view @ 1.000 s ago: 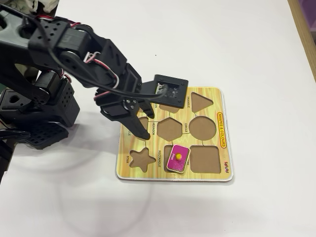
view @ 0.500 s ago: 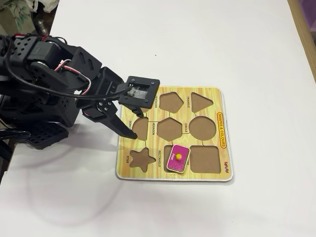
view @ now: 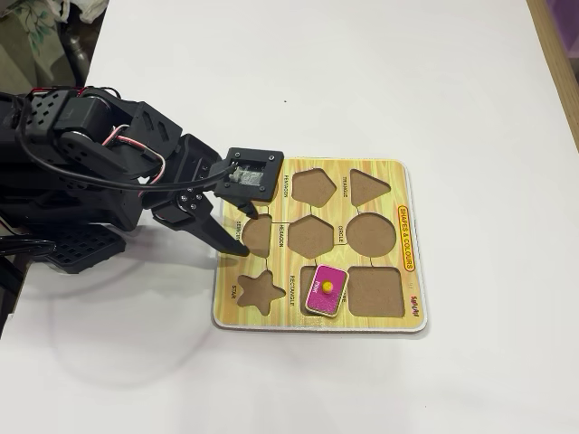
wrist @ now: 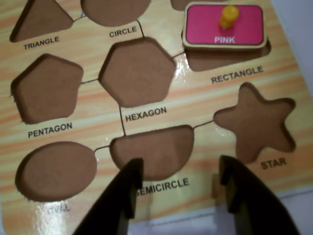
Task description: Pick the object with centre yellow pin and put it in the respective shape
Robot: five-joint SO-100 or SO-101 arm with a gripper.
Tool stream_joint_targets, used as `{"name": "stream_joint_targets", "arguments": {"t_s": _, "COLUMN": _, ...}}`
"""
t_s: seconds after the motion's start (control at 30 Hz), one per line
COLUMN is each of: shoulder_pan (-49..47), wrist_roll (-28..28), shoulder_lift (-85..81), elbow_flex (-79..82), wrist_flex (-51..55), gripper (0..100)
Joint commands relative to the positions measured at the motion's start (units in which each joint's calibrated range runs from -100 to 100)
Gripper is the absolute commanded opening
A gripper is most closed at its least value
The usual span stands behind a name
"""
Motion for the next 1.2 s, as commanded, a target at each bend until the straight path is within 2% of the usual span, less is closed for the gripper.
{"name": "stream_joint_targets", "arguments": {"t_s": 0.0, "shoulder_pan": 0.1, "wrist_roll": -0.1, "shoulder_lift": -0.1, "elbow_flex": 0.3, "wrist_flex": 4.9, "gripper": 19}}
{"name": "stream_joint_targets", "arguments": {"t_s": 0.4, "shoulder_pan": 0.0, "wrist_roll": 0.5, "shoulder_lift": -0.1, "elbow_flex": 0.3, "wrist_flex": 16.3, "gripper": 19}}
{"name": "stream_joint_targets", "arguments": {"t_s": 1.17, "shoulder_pan": 0.1, "wrist_roll": 0.6, "shoulder_lift": -0.1, "elbow_flex": 0.3, "wrist_flex": 16.3, "gripper": 19}}
